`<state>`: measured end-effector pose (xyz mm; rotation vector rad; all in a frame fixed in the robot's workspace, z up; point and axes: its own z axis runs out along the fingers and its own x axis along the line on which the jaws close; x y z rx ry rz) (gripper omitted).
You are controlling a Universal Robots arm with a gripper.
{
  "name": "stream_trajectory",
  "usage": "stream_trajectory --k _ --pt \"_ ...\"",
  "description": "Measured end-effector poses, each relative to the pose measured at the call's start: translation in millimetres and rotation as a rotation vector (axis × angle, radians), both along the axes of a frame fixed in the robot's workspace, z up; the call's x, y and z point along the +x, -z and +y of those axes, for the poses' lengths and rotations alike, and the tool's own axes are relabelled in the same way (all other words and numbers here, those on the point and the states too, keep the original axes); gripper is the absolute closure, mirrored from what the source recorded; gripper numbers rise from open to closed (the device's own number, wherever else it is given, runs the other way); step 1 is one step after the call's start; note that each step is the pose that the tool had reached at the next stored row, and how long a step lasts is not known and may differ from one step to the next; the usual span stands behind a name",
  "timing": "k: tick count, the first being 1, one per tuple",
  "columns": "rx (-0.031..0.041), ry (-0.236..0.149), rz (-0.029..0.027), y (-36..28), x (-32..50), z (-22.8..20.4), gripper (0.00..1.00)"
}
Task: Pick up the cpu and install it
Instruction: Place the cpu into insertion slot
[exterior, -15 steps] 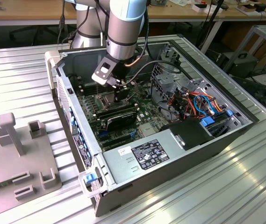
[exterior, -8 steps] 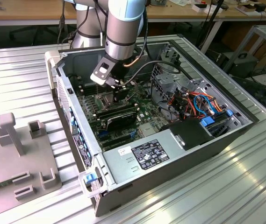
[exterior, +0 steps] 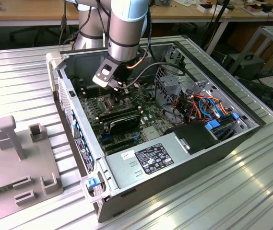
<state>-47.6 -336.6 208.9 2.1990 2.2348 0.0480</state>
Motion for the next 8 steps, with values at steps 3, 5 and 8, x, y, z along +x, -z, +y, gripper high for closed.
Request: stream_trajectory --k 3,5,8 --pt "0.0 0.0 0.0 0.0 -0.2 0.0 0.84" --pt "0.0 0.0 0.0 0.0 -0.3 0.0 0.89" --pt "0.0 0.0 0.0001 0.0 -0.4 0.0 0.89"
